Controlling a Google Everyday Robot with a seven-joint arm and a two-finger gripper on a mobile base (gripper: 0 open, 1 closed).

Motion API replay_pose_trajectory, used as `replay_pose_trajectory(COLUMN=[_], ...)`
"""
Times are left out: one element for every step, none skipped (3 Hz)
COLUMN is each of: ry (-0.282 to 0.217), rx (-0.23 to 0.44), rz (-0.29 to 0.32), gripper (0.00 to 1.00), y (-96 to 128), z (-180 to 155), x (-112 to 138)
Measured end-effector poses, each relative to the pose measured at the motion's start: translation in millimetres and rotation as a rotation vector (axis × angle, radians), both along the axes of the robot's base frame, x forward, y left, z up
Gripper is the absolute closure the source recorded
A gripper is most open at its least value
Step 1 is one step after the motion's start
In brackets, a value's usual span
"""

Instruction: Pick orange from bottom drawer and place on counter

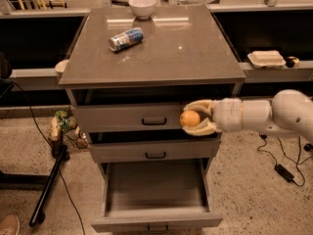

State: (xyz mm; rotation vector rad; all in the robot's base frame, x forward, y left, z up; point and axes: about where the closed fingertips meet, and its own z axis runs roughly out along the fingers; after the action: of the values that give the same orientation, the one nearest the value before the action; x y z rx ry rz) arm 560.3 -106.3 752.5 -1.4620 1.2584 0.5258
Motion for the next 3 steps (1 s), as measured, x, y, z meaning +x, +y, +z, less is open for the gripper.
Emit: replay_pose_trajectory(ry=[-0.019,-0.019,-0.042], rx=[-0.016,-0.016,-0.011], rz=[-0.066,-0.066,-0.069], gripper=[1.00,1.00,1.00], y=[-21,-21,-20], z=[60,60,80], x=[25,25,34])
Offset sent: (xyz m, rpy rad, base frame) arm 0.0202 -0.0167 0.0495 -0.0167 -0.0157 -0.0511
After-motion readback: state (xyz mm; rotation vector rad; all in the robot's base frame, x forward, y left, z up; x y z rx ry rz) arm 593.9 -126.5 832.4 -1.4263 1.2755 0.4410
